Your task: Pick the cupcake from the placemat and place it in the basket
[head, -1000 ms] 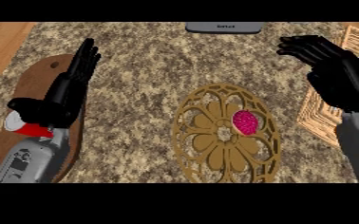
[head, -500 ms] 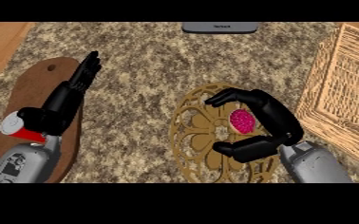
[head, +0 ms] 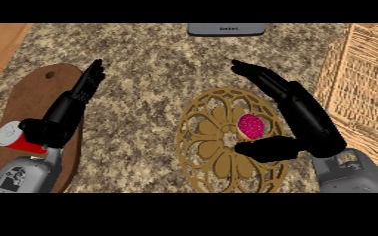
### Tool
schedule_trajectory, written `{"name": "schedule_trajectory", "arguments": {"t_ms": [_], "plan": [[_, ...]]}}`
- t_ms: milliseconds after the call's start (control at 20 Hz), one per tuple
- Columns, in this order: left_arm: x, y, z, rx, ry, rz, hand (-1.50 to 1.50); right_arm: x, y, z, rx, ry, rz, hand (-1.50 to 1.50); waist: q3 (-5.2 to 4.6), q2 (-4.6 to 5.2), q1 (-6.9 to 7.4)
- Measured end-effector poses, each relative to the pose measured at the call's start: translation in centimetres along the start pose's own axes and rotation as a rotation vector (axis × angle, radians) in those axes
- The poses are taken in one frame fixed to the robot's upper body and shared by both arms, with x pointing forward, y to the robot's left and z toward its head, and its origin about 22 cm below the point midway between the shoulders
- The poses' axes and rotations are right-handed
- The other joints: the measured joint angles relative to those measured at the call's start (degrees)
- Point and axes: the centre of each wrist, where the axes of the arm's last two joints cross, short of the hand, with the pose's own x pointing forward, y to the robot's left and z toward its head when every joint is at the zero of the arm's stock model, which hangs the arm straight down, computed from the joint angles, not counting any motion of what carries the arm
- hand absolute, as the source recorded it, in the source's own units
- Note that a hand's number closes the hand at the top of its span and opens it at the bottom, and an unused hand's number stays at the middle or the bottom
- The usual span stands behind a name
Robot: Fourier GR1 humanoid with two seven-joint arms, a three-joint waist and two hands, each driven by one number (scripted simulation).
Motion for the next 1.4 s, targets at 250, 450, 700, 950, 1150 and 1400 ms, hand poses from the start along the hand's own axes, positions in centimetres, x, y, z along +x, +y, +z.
{"name": "schedule_trajectory", "arguments": {"t_ms": [250, 450, 700, 950, 1150, 1400], "plan": [[-0.3, 0.4, 0.5, 0.003, 0.006, -0.002, 0.0, 2.1, -4.7, -0.3, 0.129, 0.13, 0.293, -1.5, -0.1, -0.07, 0.02], [-0.1, 0.2, 0.2, 0.0, 0.002, -0.008, 0.0, 4.3, -7.0, -0.4, 0.309, 0.219, 0.377, -1.5, -0.06, 0.07, 0.05], [0.0, 0.4, 0.5, 0.0, -0.002, -0.002, 0.0, 6.6, -10.2, -0.2, 0.461, 0.288, 0.384, -1.5, 0.03, 0.26, 0.36], [-0.1, 0.3, 0.6, -0.009, -0.005, 0.004, 0.0, 7.7, -13.3, 0.6, 0.48, 0.322, 0.354, -1.5, 0.12, 0.44, 0.58], [-0.2, 1.0, 0.3, -0.01, -0.01, 0.0, 0.0, 7.6, -13.9, 1.3, 0.473, 0.328, 0.338, -1.5, 0.16, 0.55, 0.77], [0.4, 0.4, 0.1, -0.016, -0.016, -0.007, 0.0, 5.9, -13.1, 1.8, 0.452, 0.34, 0.313, -1.5, 0.19, 0.65, 0.95]]}}
